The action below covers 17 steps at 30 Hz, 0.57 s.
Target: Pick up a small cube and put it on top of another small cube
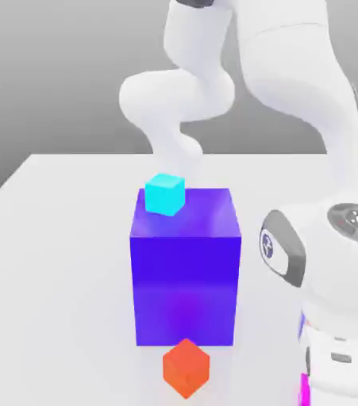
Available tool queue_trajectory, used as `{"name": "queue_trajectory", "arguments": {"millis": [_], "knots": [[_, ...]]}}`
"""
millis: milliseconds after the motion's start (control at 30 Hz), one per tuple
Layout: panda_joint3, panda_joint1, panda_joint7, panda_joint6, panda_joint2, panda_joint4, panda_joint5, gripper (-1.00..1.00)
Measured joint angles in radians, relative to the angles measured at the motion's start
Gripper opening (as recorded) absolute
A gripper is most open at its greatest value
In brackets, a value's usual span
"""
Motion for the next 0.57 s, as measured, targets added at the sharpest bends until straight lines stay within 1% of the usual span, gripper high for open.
{"name": "queue_trajectory", "arguments": {"millis": [67,267,333,433,467,567], "knots": [[0.01,0.02,0.002,-0.042,-0.069,-0.028,-0.006,-1.0],[0.149,0.17,0.002,-0.084,-0.269,-0.189,-0.054,-1.0],[0.167,0.2,0.007,-0.054,-0.266,-0.214,-0.07,-1.0],[0.156,0.222,0.031,0.036,-0.177,-0.217,-0.106,-1.0],[0.153,0.223,0.038,0.059,-0.153,-0.216,-0.116,1.0],[0.153,0.223,0.038,0.059,-0.153,-0.216,-0.116,1.0]]}}
